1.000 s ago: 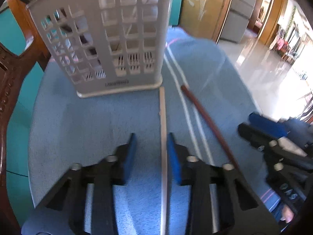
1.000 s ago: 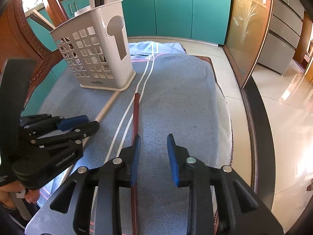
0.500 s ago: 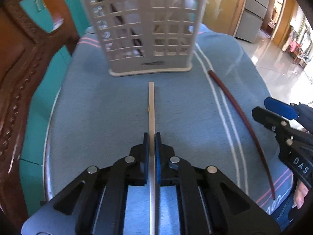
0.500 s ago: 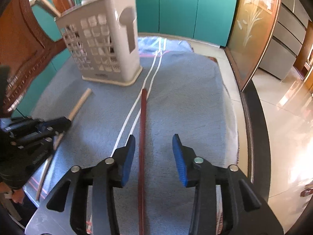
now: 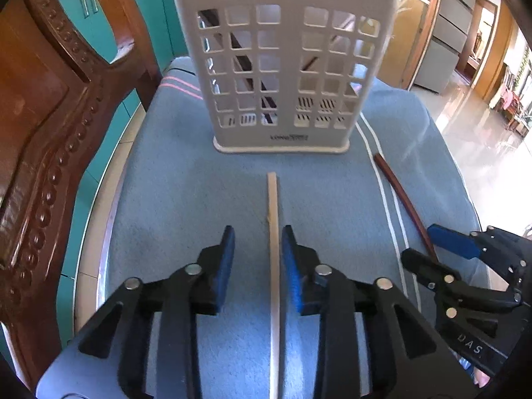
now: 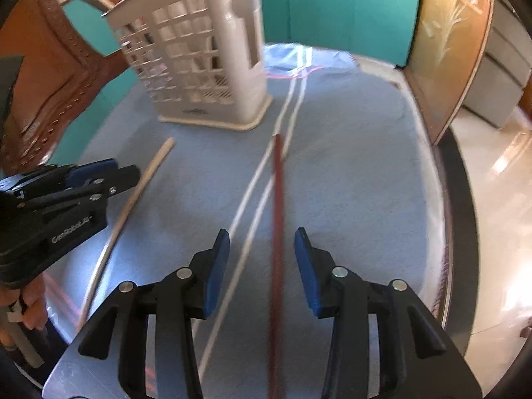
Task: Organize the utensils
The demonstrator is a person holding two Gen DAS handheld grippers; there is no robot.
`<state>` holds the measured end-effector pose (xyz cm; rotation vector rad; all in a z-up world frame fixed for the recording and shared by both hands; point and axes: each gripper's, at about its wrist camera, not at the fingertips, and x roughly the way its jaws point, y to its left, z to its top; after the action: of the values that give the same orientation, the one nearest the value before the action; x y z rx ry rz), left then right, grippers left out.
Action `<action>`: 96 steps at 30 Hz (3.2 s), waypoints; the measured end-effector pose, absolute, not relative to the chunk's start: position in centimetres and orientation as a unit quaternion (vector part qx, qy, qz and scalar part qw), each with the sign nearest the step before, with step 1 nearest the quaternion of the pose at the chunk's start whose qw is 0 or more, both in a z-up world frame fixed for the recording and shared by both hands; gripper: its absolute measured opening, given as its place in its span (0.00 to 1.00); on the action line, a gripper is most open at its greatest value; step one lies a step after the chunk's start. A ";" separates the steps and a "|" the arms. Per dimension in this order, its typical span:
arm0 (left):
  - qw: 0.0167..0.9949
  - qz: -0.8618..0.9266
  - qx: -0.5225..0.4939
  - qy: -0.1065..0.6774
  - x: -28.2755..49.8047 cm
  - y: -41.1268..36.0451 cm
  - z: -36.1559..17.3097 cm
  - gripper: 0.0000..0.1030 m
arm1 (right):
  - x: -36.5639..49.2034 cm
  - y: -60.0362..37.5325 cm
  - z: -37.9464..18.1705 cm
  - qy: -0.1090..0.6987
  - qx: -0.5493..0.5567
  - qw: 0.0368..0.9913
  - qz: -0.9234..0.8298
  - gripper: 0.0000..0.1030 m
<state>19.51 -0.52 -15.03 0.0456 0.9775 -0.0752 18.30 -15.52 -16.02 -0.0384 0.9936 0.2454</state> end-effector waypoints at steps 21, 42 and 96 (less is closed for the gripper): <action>0.877 -0.034 0.015 0.479 24.5 -0.4 -16.6 0.35 | 23.1 -14.0 -16.4 0.477 -0.062 0.872 0.093 0.29; 0.882 -0.040 0.026 0.468 22.6 -3.0 -16.2 0.08 | 21.2 -14.9 -15.9 0.462 -0.039 0.878 0.118 0.06; 0.994 -0.027 -0.095 0.040 18.8 4.9 12.1 0.08 | 16.6 -15.9 10.7 0.006 0.082 0.977 0.197 0.06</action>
<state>18.80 4.94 12.12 -0.1906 0.0808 -0.0531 16.58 -15.87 10.70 0.1652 0.0114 0.3979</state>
